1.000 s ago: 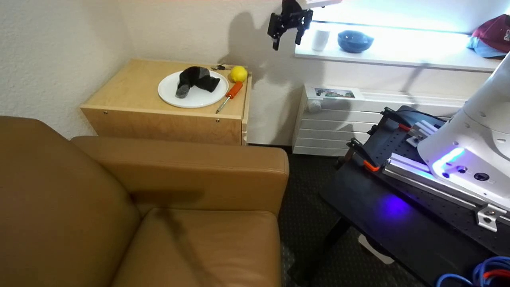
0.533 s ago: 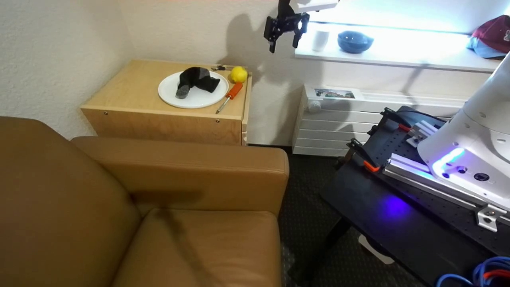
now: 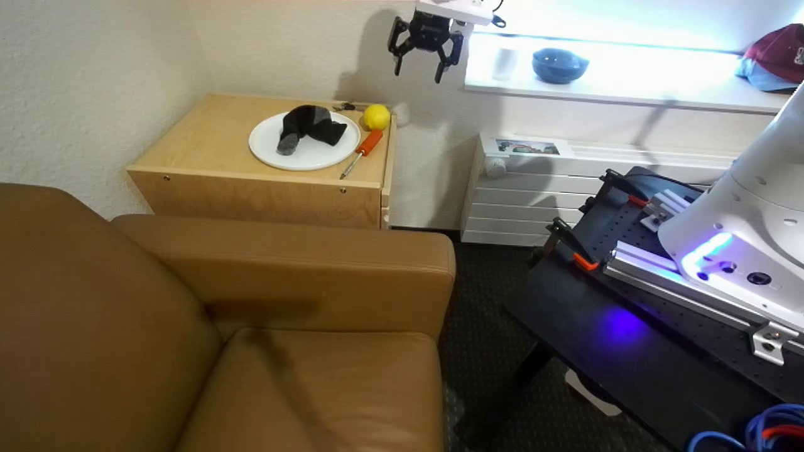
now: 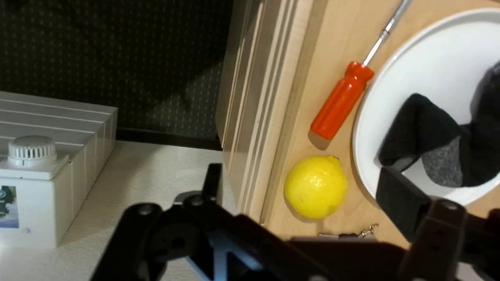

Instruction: Put the lemon in the bowl on the windowsill then put the sock on the nightstand

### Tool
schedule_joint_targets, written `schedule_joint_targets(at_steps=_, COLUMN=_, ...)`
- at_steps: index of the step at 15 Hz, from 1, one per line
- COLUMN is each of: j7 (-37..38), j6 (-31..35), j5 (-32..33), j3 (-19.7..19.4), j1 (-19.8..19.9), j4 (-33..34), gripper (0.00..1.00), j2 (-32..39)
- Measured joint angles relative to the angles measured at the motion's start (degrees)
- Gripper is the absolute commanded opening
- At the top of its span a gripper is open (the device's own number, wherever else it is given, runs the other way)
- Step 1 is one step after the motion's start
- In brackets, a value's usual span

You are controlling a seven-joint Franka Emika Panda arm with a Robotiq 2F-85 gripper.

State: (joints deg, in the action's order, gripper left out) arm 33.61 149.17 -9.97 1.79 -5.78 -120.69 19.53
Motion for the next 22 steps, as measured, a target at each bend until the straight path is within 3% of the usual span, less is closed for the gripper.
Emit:
schedule_joint_targets(at_steps=5, j7=8.13, j6=3.32, j5=-6.17, j3=0.68, j1=-1.04, j4=4.32, gripper=1.0, j2=5.71)
schedule_joint_targets(at_steps=11, j7=17.06, j6=6.66, j5=-3.57, j3=-3.19, j1=-4.24, j4=6.21, gripper=1.0, j2=9.82)
schedule_joint_targets(at_steps=15, j7=24.97, j6=10.72, j5=-4.49, j3=-3.46, j1=-4.56, j4=11.7, gripper=1.0, j2=16.24)
schedule_joint_targets(at_steps=22, j7=34.09, j6=11.0, j5=-4.61, j3=-5.02, j1=-4.79, j4=21.48, gripper=1.0, j2=25.14)
